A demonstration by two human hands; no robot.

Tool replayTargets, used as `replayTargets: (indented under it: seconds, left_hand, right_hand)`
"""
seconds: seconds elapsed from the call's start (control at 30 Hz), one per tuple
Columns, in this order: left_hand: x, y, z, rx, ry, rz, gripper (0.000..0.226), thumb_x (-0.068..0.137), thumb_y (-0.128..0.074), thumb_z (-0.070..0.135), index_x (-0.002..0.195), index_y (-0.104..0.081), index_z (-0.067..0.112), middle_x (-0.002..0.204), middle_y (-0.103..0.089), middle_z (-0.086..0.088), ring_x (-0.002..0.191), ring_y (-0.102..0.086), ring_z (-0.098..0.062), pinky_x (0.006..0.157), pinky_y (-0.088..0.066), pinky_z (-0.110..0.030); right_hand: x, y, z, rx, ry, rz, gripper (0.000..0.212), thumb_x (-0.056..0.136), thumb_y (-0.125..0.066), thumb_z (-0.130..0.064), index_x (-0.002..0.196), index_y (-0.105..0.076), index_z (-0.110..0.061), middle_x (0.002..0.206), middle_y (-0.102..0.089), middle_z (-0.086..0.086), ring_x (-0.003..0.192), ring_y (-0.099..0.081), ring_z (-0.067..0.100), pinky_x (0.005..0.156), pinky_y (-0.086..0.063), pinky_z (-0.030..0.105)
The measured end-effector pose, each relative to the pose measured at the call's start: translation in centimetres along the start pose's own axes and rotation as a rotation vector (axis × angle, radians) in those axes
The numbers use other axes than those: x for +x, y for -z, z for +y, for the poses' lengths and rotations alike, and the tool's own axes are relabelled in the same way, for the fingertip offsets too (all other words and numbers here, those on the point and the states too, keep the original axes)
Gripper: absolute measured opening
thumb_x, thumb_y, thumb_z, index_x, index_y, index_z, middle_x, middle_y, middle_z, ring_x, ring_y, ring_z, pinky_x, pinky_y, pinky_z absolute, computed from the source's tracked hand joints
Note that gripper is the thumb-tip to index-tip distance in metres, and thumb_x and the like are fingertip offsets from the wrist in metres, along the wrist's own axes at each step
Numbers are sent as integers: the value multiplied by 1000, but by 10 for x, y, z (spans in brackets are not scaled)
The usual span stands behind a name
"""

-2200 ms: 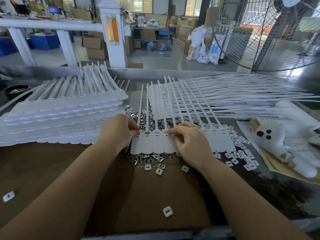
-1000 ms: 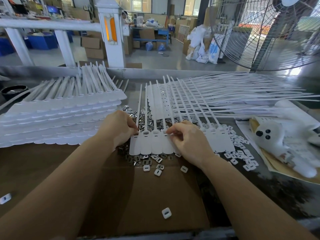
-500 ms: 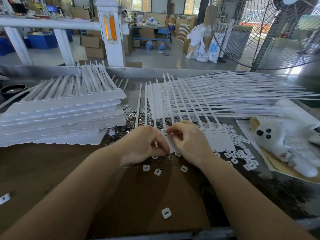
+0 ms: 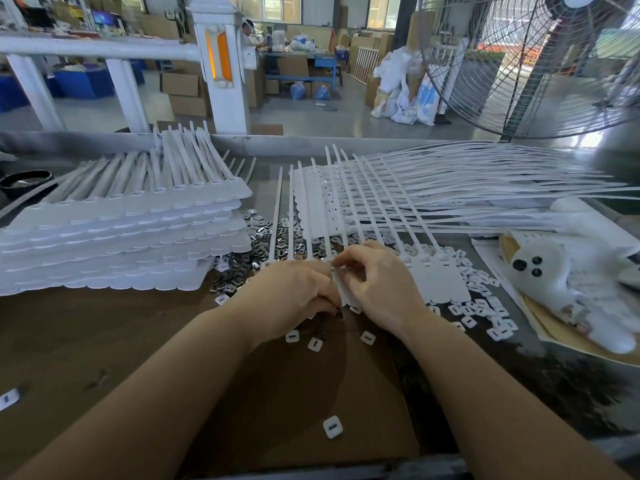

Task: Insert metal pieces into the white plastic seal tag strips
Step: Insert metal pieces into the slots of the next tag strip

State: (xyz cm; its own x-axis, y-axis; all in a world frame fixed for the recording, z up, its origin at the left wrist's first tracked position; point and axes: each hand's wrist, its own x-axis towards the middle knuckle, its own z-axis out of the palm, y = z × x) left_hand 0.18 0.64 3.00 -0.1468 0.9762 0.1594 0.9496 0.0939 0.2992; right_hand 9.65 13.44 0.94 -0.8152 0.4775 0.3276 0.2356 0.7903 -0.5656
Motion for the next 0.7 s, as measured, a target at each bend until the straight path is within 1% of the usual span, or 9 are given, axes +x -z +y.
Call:
replayTargets:
  seconds: [0.07,0.1,0.17,0.2,0.3,0.43,0.57,0.63,0.7]
  left_hand:
    - [0,-4,-1,45,-6,19,15,90,-57,25,98,-69,21,100,-56,15,94,-54,-5,86,-40,-22]
    - [0,-5,-2,33,2,21,12,90,-58,25,96,-68,21,95,-52,19,89,-51,1,84,-39,-16]
    - [1,-4,-2,-97,75,35,5,87,-62,22,86,-65,25,87,-50,22,81,-48,9,76,-36,-5]
    - [2,-3,-3,-181,132,59,10,86,-63,22,80,-63,29,85,-53,20,79,-49,10,73,-36,-3]
    - [6,3,-12,-316,296,153,19,85,-64,23,73,-59,37,79,-59,17,74,-53,4,65,-39,-8]
    - [14,14,-28,-345,451,258,10,88,-61,15,85,-70,19,74,-62,14,75,-58,-7,68,-44,-21]
    - [20,18,-34,-246,507,206,14,91,-58,17,83,-68,22,78,-64,8,71,-55,-7,57,-37,-18]
    - [23,18,-34,-211,505,175,14,92,-56,17,89,-69,20,84,-65,4,75,-57,-11,59,-39,-20]
    - [25,17,-33,-202,510,143,14,92,-56,18,93,-70,17,87,-66,2,81,-60,-15,69,-45,-25]
  right_hand:
    - [0,0,0,-1,6,0,13,89,-57,-17,96,-68,-19,97,-57,-4,94,-55,14,88,-46,31]
    - [0,0,0,-2,9,0,13,89,-57,-17,96,-68,-19,97,-57,-4,94,-55,14,88,-46,31]
    - [0,1,0,-2,10,-2,13,89,-58,-17,96,-68,-19,96,-56,-4,94,-55,14,88,-45,30]
    - [0,1,0,0,8,-5,13,89,-58,-17,96,-68,-19,96,-56,-4,94,-55,14,89,-45,30]
    - [0,2,0,4,-4,-11,14,89,-57,-17,97,-69,-20,96,-56,-5,94,-55,14,89,-44,29]
    - [1,2,0,-3,0,-8,16,89,-57,-15,97,-69,-20,92,-54,-7,93,-55,13,88,-44,28]
    - [0,1,0,-14,11,5,15,90,-57,-16,97,-69,-20,92,-54,-6,91,-54,12,86,-45,26]
    - [0,1,0,-20,15,10,15,90,-57,-17,98,-69,-19,91,-54,-7,91,-54,12,85,-44,25]
    - [0,1,0,-24,17,13,16,90,-57,-18,99,-70,-19,92,-54,-6,91,-53,11,85,-43,24]
